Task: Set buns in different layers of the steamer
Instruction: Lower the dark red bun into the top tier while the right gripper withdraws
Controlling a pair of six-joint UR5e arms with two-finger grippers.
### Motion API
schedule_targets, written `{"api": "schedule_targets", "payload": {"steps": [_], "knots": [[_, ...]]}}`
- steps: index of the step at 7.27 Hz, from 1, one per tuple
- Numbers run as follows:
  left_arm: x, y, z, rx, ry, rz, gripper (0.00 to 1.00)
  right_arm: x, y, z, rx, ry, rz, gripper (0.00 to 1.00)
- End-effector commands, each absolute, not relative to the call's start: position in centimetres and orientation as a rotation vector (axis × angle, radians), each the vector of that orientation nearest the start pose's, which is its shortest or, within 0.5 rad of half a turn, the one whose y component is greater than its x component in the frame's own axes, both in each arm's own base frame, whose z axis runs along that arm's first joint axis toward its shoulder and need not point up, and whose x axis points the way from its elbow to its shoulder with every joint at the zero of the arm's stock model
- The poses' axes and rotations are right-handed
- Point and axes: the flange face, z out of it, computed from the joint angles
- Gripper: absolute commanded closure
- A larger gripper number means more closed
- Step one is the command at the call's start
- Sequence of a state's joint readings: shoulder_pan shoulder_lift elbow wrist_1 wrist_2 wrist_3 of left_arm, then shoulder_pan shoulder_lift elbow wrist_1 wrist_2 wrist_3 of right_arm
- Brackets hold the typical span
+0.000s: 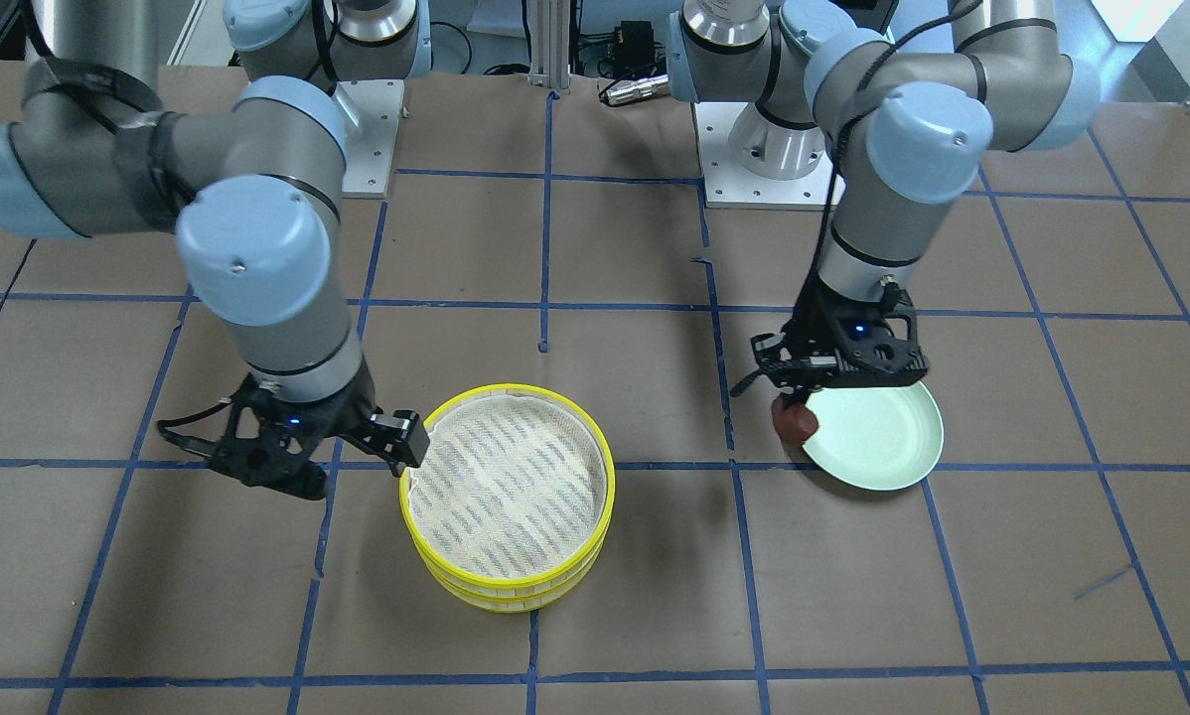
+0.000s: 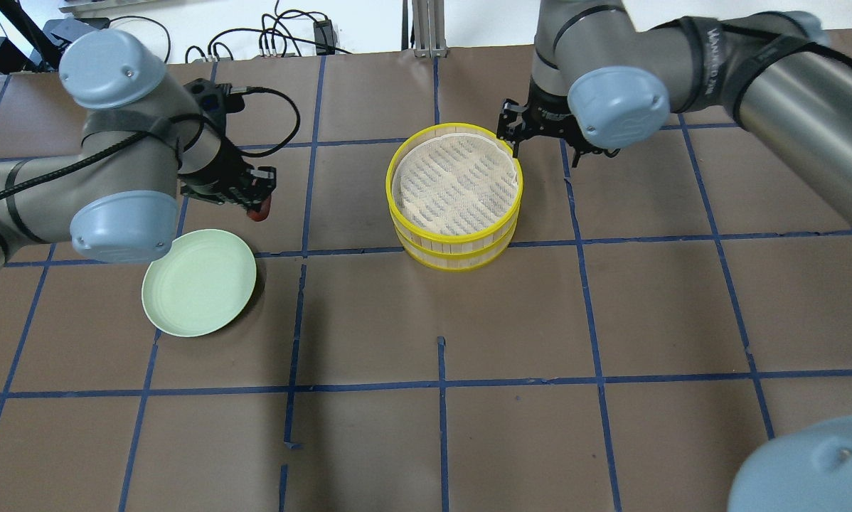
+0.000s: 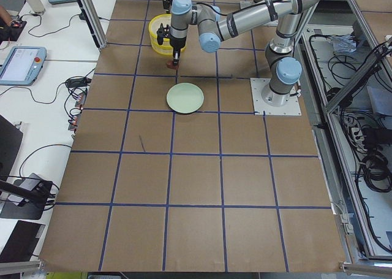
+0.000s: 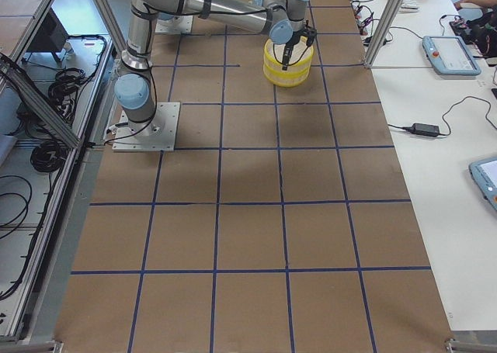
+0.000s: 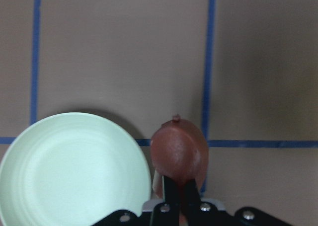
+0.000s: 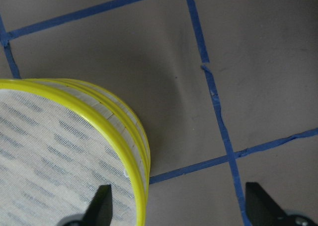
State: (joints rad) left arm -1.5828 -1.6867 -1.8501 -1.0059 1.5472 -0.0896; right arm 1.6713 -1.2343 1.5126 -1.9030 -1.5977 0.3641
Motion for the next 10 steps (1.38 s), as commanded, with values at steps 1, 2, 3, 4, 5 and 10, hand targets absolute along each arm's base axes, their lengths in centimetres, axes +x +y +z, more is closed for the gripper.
{"api": "schedule_targets", "payload": {"steps": [1, 2, 3, 4, 5, 10], "knots": [[-26.0, -52.8, 37.2, -0.384, 3.273, -0.288, 0.88, 12.6, -57.9, 45.2, 0.281, 3.099, -0.126, 0.0], [-30.6, -52.9, 37.0, -0.517, 3.309, -0.28, 0.88, 12.4, -54.9, 49.1, 0.228, 3.121, -0.065, 0.0], [-34.3, -53.3, 36.3, -0.565, 3.345, -0.292, 0.63, 12.8, -52.7, 51.4, 0.206, 3.122, -0.047, 0.0], [-35.2, -54.1, 34.7, -0.661, 3.339, -0.287, 0.27, 12.8, -52.4, 51.1, 0.199, 3.129, -0.029, 0.0], [-35.3, -54.5, 33.7, -0.673, 3.332, -0.273, 0.0, 13.0, -52.3, 50.6, 0.135, 3.127, 0.005, 0.0], [-33.9, -54.8, 35.2, -0.34, 3.328, -0.371, 0.0, 12.9, -52.4, 50.6, 0.055, 3.12, 0.005, 0.0]]}}
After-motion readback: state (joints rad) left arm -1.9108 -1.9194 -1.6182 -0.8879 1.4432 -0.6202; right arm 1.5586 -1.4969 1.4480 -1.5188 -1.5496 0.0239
